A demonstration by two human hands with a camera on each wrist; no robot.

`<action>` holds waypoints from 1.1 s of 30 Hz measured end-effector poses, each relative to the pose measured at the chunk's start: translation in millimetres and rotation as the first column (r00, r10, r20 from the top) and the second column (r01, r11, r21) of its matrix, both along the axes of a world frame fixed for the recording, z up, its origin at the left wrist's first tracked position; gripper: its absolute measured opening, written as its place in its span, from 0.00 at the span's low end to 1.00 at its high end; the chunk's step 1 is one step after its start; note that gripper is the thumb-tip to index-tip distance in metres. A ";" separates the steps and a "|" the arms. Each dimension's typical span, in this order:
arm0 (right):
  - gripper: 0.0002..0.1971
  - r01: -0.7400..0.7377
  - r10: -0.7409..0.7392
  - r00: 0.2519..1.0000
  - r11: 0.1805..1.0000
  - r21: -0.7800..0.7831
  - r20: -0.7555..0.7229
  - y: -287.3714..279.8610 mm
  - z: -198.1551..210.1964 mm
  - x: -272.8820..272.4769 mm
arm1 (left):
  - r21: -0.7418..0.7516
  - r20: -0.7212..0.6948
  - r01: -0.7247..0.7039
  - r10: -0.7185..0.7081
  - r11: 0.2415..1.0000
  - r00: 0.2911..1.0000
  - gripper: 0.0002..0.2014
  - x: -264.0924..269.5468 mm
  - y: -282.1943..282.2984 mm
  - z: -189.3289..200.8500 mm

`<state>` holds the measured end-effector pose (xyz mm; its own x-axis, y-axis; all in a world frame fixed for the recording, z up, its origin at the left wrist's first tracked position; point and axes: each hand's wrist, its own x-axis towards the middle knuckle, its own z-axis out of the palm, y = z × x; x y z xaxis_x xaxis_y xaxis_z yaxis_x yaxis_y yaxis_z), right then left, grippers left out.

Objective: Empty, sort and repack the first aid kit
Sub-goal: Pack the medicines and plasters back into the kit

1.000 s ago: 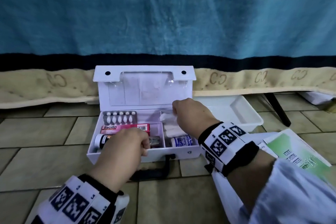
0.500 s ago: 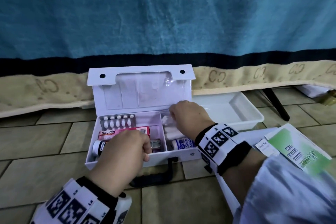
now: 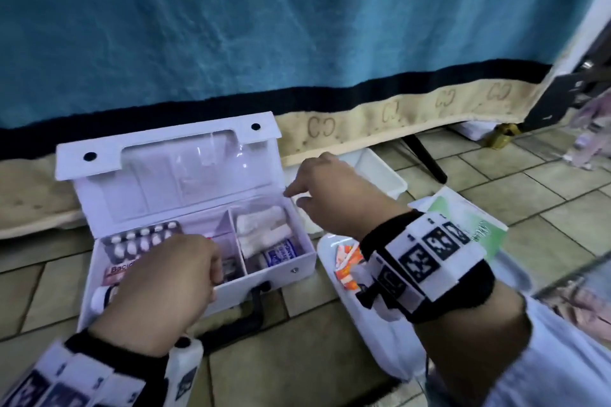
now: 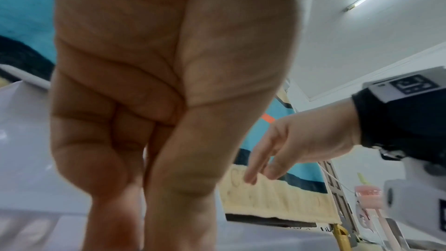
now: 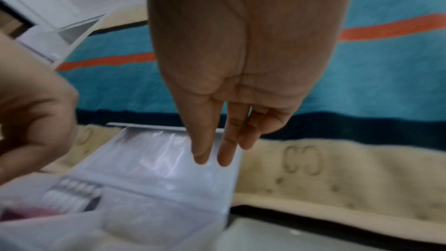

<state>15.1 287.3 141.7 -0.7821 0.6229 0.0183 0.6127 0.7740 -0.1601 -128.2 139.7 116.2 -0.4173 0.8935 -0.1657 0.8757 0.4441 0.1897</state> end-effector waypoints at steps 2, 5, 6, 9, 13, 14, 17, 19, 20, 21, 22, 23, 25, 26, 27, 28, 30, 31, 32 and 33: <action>0.14 0.085 -0.086 0.993 0.996 -0.025 -0.078 11.3 9.6 38.9 | 0.096 0.005 0.010 -0.011 0.995 1.000 0.11 13.6 7.9 5.6; 0.12 0.246 -0.253 0.960 0.967 -0.066 -0.119 30.0 20.6 105.7 | 0.241 0.018 0.079 -0.086 0.967 0.996 0.09 44.3 28.5 14.4; 0.12 0.307 -0.317 0.939 0.948 -0.085 -0.136 39.3 19.7 126.7 | 0.262 0.023 0.110 -0.120 0.959 0.992 0.08 55.3 37.9 15.4; 0.12 0.495 -0.505 0.853 0.863 -0.104 -0.132 74.5 5.8 182.9 | 0.307 0.030 0.187 -0.206 0.933 0.978 0.06 89.4 71.7 15.4; 0.21 0.598 -0.591 0.800 0.798 -0.076 0.104 110.4 -24.2 226.9 | 0.310 0.049 0.265 -0.293 0.913 0.955 0.07 135.8 115.5 12.3; 0.25 0.602 -0.586 0.796 0.794 -0.088 0.153 116.1 -31.3 231.0 | 0.307 0.050 0.278 -0.307 0.910 0.950 0.07 146.3 124.9 11.8; 0.29 0.570 -0.530 0.809 0.813 -0.118 0.253 128.7 -49.6 233.3 | 0.298 0.061 0.272 -0.303 0.915 0.951 0.05 170.7 147.9 11.6; 0.31 0.536 -0.486 0.828 0.833 -0.136 0.281 136.7 -58.3 230.9 | 0.280 0.075 0.253 -0.284 0.926 0.956 0.05 181.0 157.4 10.8; 0.31 0.524 -0.471 0.835 0.839 -0.145 0.286 141.0 -60.2 229.1 | 0.269 0.084 0.240 -0.271 0.933 0.959 0.05 184.7 160.5 10.3; 0.31 0.515 -0.461 0.840 0.843 -0.153 0.286 145.6 -61.1 227.8 | 0.261 0.086 0.226 -0.255 0.939 0.963 0.05 187.0 162.8 9.5; 0.30 0.507 -0.453 0.845 0.847 -0.159 0.282 150.4 -60.6 226.4 | 0.253 0.086 0.210 -0.238 0.944 0.967 0.05 188.6 164.4 8.5; 0.27 0.504 -0.451 0.849 0.848 -0.164 0.277 154.6 -59.0 225.5 | 0.245 0.080 0.196 -0.221 0.950 0.972 0.05 189.8 165.4 8.0; 0.21 0.501 -0.453 0.856 0.846 -0.181 0.250 162.6 -52.7 227.1 | 0.231 0.076 0.168 -0.190 0.958 0.979 0.05 190.9 166.7 6.7; 0.18 0.502 -0.460 0.859 0.843 -0.193 0.226 166.0 -47.1 229.6 | 0.227 0.087 0.149 -0.173 0.962 0.981 0.05 191.1 167.4 6.1; 0.17 0.503 -0.468 0.862 0.840 -0.206 0.195 168.0 -39.5 232.5 | 0.230 0.114 0.132 -0.161 0.964 0.980 0.05 191.0 167.9 5.3; 0.17 0.506 -0.481 0.862 0.834 -0.218 0.160 169.5 -30.2 235.8 | 0.239 0.161 0.108 -0.150 0.965 0.976 0.06 191.1 167.9 5.8; 0.16 0.503 -0.504 0.862 0.831 -0.239 0.062 169.7 -8.4 241.4 | 0.264 0.298 0.042 -0.122 0.964 0.947 0.09 193.0 166.8 9.5; 0.15 0.490 -0.508 0.861 0.834 -0.252 -0.007 167.8 3.1 243.1 | 0.278 0.365 0.007 -0.112 0.960 0.924 0.11 193.8 167.0 10.6; 0.14 0.467 -0.503 0.861 0.842 -0.269 -0.077 164.3 14.3 242.7 | 0.291 0.419 -0.028 -0.101 0.956 0.902 0.12 195.2 166.9 13.4; 0.12 0.427 -0.479 0.866 0.858 -0.286 -0.144 158.8 24.6 240.4 | 0.298 0.469 -0.062 -0.089 0.953 0.878 0.14 195.1 166.5 14.4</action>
